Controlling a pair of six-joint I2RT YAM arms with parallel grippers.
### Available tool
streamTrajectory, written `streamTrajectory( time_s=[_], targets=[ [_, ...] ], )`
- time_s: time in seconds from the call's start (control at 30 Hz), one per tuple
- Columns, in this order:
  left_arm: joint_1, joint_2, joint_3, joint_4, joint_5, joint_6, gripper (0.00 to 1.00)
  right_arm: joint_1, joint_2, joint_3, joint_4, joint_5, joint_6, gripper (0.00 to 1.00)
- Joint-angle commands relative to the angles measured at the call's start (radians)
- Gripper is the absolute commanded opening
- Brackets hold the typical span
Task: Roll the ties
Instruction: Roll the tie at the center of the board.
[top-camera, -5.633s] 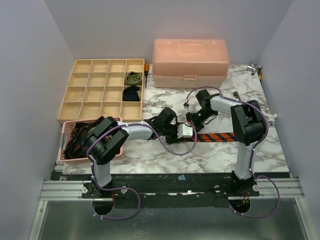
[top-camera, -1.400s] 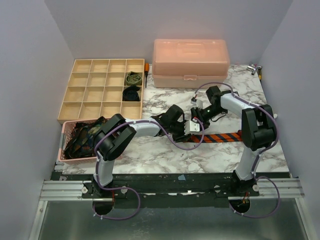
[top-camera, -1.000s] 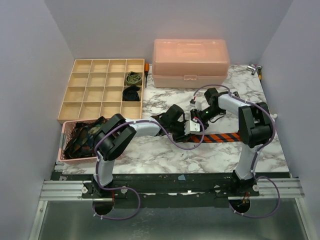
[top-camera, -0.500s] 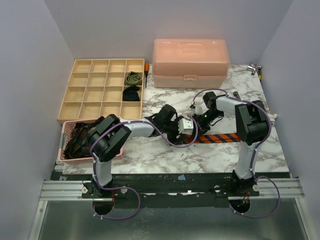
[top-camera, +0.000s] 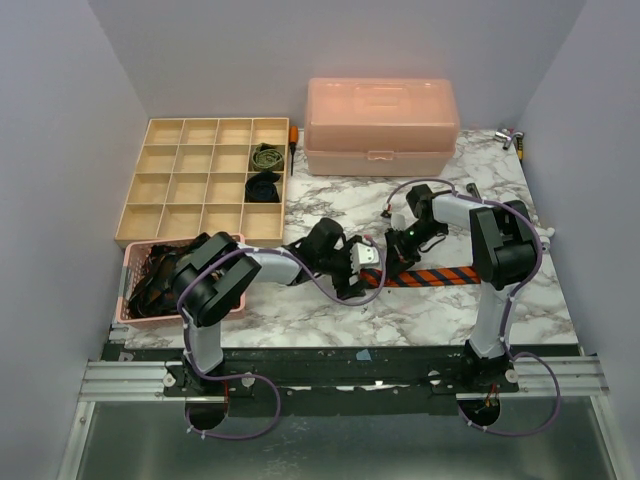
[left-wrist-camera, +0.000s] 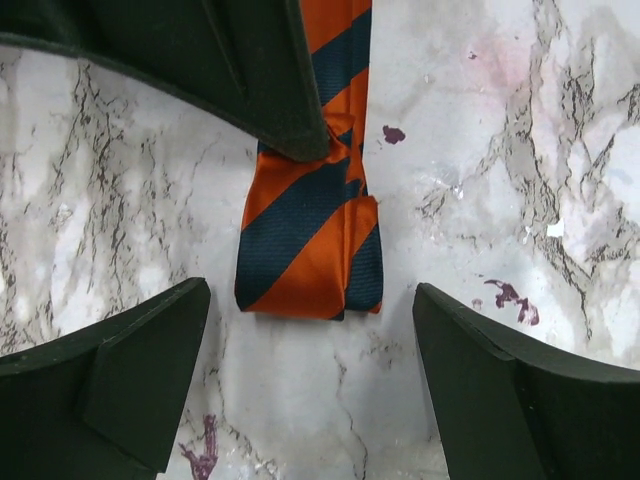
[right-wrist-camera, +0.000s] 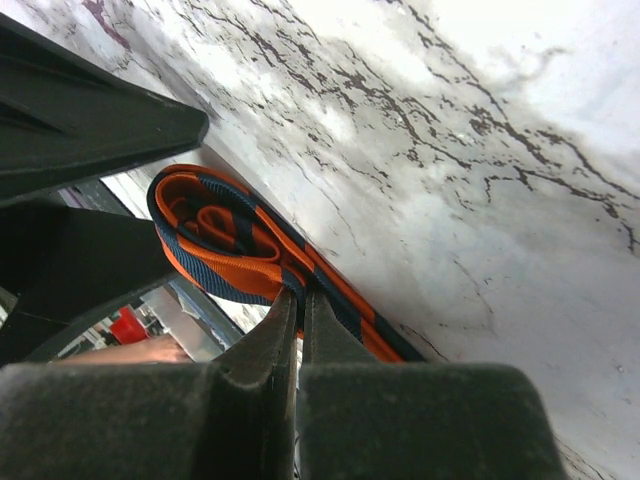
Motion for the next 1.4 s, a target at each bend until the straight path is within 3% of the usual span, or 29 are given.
streamTrajectory(
  time_s=[0.0,0.13,0.3,0.6,0.8,0.97,1.13,1.37],
  targets=[
    [-0.025,0.042,0.036,0.030,-0.036,0.001,0.84,-0.001,0.032,0.008,0.027,0.066,-0.049,0.00],
    [-0.027,0.071,0.061,-0.017,-0.053,0.044,0.71,-0.001,0.009,0.024,-0.001,0.020,-0.060,0.00],
    [-0.027,0.055,0.048,-0.043,-0.060,0.071,0.44,0.000,-0.035,0.059,-0.056,-0.046,-0.062,0.00],
    [-0.027,0.030,0.082,-0.110,-0.039,0.041,0.20,0.000,-0.063,0.045,-0.090,-0.046,-0.067,0.00],
    [-0.025,0.034,0.093,-0.146,-0.074,0.023,0.21,0.000,-0.013,0.001,-0.024,0.037,-0.062,0.00],
    [-0.018,0.001,0.034,-0.094,-0.080,0.025,0.45,0.001,0.049,-0.021,0.046,0.109,-0.049,0.00],
    [0.001,-0.011,-0.017,-0.043,-0.042,0.032,0.60,0.002,0.073,-0.025,0.070,0.161,-0.054,0.00],
    [0.002,0.041,0.010,0.004,0.025,0.030,0.59,0.006,0.082,-0.052,0.091,0.197,-0.053,0.00]
  ],
)
